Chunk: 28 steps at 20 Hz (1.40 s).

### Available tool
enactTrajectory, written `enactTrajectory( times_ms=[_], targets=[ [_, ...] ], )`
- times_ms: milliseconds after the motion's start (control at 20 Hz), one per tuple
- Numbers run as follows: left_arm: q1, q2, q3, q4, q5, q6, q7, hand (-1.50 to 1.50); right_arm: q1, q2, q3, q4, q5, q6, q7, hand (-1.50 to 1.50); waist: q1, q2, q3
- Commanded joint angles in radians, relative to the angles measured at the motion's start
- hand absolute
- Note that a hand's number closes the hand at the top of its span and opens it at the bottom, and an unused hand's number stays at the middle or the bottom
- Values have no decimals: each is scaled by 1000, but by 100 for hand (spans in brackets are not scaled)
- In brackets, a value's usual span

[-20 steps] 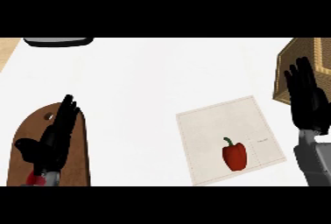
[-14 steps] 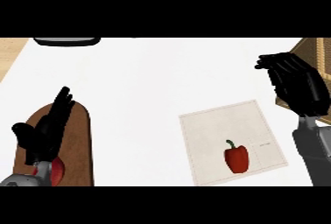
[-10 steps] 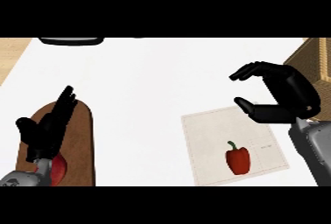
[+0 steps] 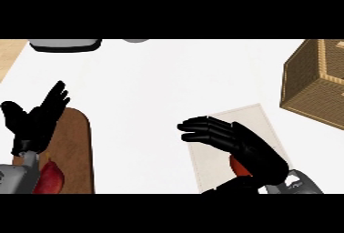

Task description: Pick the bell pepper from the placemat and place it in the basket

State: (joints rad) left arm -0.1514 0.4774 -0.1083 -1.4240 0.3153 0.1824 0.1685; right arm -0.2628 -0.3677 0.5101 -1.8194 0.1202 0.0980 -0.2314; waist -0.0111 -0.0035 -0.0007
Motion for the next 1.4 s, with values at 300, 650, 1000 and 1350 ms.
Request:
enactTrajectory(
  times_ms=[300,650,1000,1350],
  targets=[
    [3,19,26,31,0,-30,-20,0,-218,-265,-47,-197,235,167,606,-150,-15,-18,-8],
    [-36,-44,-5,59,-30,-16,-26,0,-441,-321,-207,-194,-36,470,944,-150,4,-1,-2],
    [-21,-17,38,28,-23,-37,-14,0,-433,-424,-303,-161,-392,697,1060,-150,5,-1,-1],
    [-60,-27,58,15,-31,-42,59,0,-210,-513,-531,-186,-537,754,905,-150,-4,0,1]
  ],
)
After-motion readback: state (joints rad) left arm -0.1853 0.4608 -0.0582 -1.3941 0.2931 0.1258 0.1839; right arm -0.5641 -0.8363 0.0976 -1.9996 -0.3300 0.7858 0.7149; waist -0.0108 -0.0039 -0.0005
